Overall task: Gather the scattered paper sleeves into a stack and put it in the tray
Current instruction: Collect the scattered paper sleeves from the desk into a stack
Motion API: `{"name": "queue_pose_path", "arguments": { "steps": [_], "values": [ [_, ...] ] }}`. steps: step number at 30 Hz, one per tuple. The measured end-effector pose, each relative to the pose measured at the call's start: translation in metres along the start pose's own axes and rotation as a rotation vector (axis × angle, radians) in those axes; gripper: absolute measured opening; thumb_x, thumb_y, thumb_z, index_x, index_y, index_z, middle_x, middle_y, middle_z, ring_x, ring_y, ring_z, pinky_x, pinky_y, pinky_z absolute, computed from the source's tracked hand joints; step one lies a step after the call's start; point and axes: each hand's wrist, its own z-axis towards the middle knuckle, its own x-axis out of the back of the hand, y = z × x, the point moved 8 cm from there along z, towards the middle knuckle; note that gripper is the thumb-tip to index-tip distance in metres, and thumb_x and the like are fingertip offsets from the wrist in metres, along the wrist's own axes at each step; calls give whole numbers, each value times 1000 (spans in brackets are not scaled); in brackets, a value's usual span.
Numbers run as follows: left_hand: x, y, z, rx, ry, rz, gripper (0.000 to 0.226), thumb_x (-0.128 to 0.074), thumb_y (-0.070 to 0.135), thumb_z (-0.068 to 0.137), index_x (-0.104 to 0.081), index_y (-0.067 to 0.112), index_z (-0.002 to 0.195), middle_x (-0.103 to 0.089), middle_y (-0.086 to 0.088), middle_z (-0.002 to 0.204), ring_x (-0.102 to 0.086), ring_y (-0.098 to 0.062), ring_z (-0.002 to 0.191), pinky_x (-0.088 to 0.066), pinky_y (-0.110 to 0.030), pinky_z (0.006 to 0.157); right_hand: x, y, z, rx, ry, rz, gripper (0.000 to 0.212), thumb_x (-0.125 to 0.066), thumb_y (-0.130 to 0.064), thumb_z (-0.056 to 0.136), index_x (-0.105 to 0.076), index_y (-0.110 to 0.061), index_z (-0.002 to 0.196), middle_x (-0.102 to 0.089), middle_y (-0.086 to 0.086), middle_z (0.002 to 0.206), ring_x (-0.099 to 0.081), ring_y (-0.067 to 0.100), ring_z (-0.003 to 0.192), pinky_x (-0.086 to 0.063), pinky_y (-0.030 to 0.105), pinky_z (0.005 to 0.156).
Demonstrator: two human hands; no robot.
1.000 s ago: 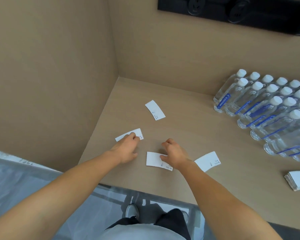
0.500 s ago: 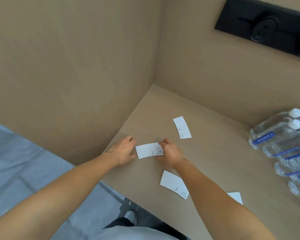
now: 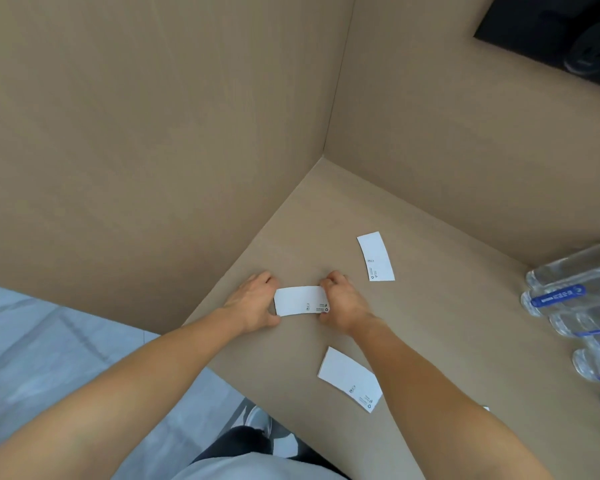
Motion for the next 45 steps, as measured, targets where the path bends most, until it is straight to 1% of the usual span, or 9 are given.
{"name": "queue_pose_path", "arguments": {
  "steps": [5,8,12,17,21,26,32,36,45],
  "values": [
    [1,3,-4,-27,-15,59,48,-68,39,77,-53,15,115,-47,-1,116,-48,-21,114,-48,-37,90,-5,3,-9,-23,-27,1,60,-73,-24,76,-48,-10,129,-41,5,129,-40,22,124,-49,37,94],
    [2,8,-7,-64,-9,78,46,-67,40,76,-52,17,112,-46,0,115,-48,-21,112,-47,-34,85,-6,6,-20,-41,-8,6,57,-70,-25,75,-48,-12,126,-41,3,126,-42,20,122,-50,36,91],
    [4,23,-11,-118,-7,101,42,-66,38,76,-52,17,110,-45,1,114,-48,-20,111,-45,-33,81,-3,12,-40,-85,59,14,51,-67,-27,74,-50,-13,121,-41,1,120,-46,19,115,-51,33,80],
    [12,54,-13,-225,-4,153,41,-68,39,73,-51,18,104,-43,3,106,-46,-19,107,-40,-29,73,-2,30,-74,-190,126,103,56,-77,-38,72,-49,-14,115,-42,-1,116,-52,21,103,-51,33,76],
    [10,86,-14,-331,-10,181,42,-69,40,71,-52,18,102,-40,5,101,-47,-19,104,-42,-29,74,1,50,-105,-270,158,154,58,-77,-33,73,-49,-13,120,-41,-1,120,-51,21,105,-51,33,79],
    [-9,130,-21,-452,-72,220,44,-69,44,71,-53,18,102,-44,3,104,-47,-18,103,-45,-31,76,-10,78,-154,-401,187,246,56,-74,-24,74,-49,-14,124,-40,-1,124,-53,22,104,-53,36,83],
    [-34,173,-36,-591,-124,274,41,-69,39,72,-53,16,101,-43,2,104,-46,-18,103,-40,-30,70,-37,99,-202,-527,171,267,62,-73,-32,74,-49,-13,128,-41,1,125,-52,22,110,-53,39,86],
    [-40,168,-39,-593,-133,296,44,-68,39,73,-54,15,107,-45,1,109,-46,-19,106,-44,-31,73,-41,93,-205,-528,178,261,61,-73,-33,75,-49,-13,127,-42,1,125,-52,22,110,-53,38,84],
    [-32,147,-37,-535,-127,313,37,-67,39,71,-52,18,98,-45,3,102,-47,-19,102,-50,-34,77,-34,78,-194,-463,199,272,60,-73,-26,78,-47,-13,131,-40,1,127,-52,23,110,-50,34,82]
  ]
}}
